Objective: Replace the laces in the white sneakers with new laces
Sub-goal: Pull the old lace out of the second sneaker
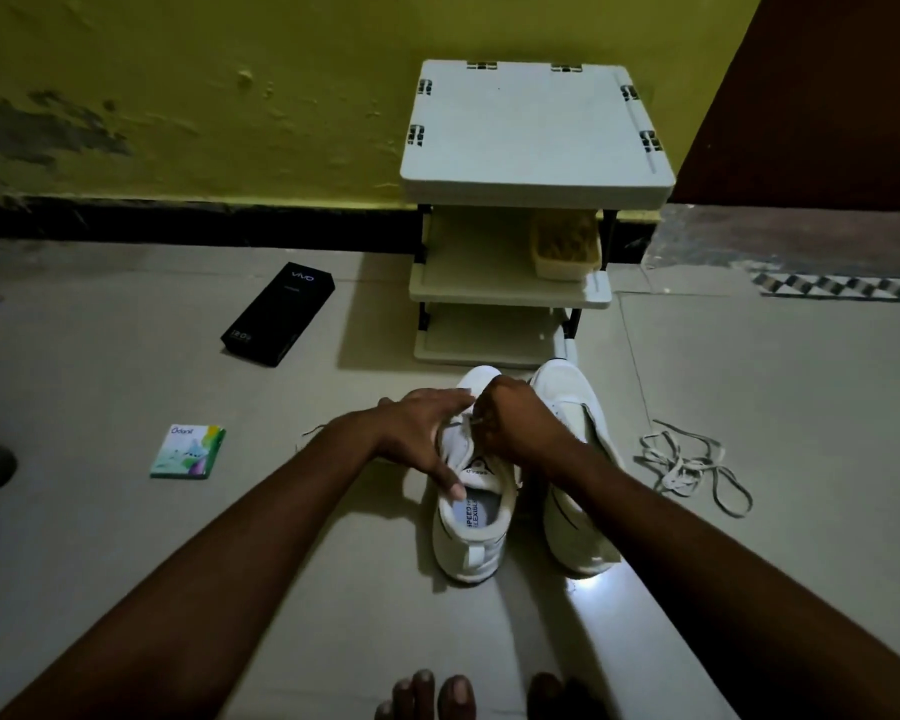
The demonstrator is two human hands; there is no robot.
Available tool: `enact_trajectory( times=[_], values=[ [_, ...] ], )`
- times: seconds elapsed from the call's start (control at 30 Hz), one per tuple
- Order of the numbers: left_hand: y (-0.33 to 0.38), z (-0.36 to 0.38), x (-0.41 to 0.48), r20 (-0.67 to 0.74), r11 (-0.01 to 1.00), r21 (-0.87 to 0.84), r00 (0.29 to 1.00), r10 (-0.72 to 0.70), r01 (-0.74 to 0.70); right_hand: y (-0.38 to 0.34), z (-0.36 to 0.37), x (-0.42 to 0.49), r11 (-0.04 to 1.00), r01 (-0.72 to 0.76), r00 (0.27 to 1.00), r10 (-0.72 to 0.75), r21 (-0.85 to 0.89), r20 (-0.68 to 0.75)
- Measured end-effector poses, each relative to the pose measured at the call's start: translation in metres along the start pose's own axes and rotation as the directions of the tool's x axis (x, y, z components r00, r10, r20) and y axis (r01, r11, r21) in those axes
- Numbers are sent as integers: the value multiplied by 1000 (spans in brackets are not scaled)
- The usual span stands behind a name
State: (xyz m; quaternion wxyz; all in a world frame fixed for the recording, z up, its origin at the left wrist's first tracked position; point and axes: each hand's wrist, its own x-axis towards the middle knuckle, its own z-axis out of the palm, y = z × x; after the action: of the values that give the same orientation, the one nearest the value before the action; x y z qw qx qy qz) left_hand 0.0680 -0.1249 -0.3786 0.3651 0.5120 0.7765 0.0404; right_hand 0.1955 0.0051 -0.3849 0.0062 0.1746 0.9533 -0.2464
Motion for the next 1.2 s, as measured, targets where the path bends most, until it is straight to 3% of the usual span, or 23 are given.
enact_trajectory(
  times=[0.23, 0.37, 0.47, 0.53, 0.57, 0.63, 0.67, 0.7, 0.77, 0.83, 0.87, 0.9, 0.93, 0.97, 1.0, 1.03, 1.07, 1.1, 1.13, 1.2],
  values=[
    [-4, 11, 4, -66, 997, 72, 998, 3, 2, 2, 16, 9, 981, 96, 995, -93, -167, 23],
    [-4, 10, 3, -73, 995, 94, 997, -23, 30, -5, 25, 4, 915, 24, 999, -36, -403, -21],
    [-3, 11, 3, -72, 994, 107, 997, -26, 34, -2, 27, 3, 894, -46, 997, 14, -446, -76],
    [-4, 13, 2, -62, 993, 104, 996, -58, 65, 4, 31, 3, 957, -113, 979, 61, -268, -193],
    [-4, 14, 0, -56, 991, 108, 996, -74, 80, 8, 33, 2, 987, -132, 954, 103, -87, -282],
    [-2, 15, -1, -48, 987, 126, 995, -90, 95, 13, 29, 2, 917, -170, 911, 287, 362, -297],
    [-1, 15, -1, -44, 987, 130, 995, -90, 95, 15, 26, 3, 861, -190, 914, 330, 471, -236],
    [0, 15, 0, -41, 987, 131, 995, -88, 93, 18, 21, 5, 875, -189, 941, 291, 446, -172],
    [1, 14, 0, -44, 987, 136, 995, -86, 91, 23, 14, 12, 989, -98, 992, 105, 110, -66],
    [2, 15, 0, -47, 986, 139, 995, -90, 95, 26, 9, 17, 984, 50, 998, -42, -169, 54],
    [2, 16, -1, -53, 985, 142, 995, -87, 93, 29, 11, 20, 987, 79, 996, -72, -140, 52],
    [2, 16, -1, -59, 985, 147, 995, -82, 90, 28, 13, 19, 999, 36, 999, -36, -4, -3],
    [2, 16, 0, -61, 984, 153, 995, -81, 89, 24, 14, 16, 960, -87, 991, 111, 267, -76],
    [2, 16, 1, -57, 983, 160, 995, -83, 92, 19, 13, 15, 769, -221, 937, 339, 600, -89],
    [2, 15, 2, -54, 981, 168, 995, -89, 97, 15, 12, 16, 457, -285, 858, 513, 843, 12],
    [2, 16, 3, -50, 979, 173, 994, -97, 104, 12, 11, 16, 157, -341, 793, 578, 927, 193],
    [1, 16, 4, -45, 978, 179, 994, -101, 108, 12, 9, 16, 32, -397, 762, 568, 917, 310],
    [1, 17, 5, -42, 978, 181, 994, -102, 108, 11, 5, 16, 113, -439, 777, 545, 891, 313],
    [1, 17, 5, -42, 978, 180, 994, -100, 106, 13, 1, 16, 339, -441, 831, 504, 831, 236],
    [1, 17, 5, -41, 978, 181, 994, -101, 107, 19, -5, 15, 800, -334, 934, 354, 499, 58]
  ],
)
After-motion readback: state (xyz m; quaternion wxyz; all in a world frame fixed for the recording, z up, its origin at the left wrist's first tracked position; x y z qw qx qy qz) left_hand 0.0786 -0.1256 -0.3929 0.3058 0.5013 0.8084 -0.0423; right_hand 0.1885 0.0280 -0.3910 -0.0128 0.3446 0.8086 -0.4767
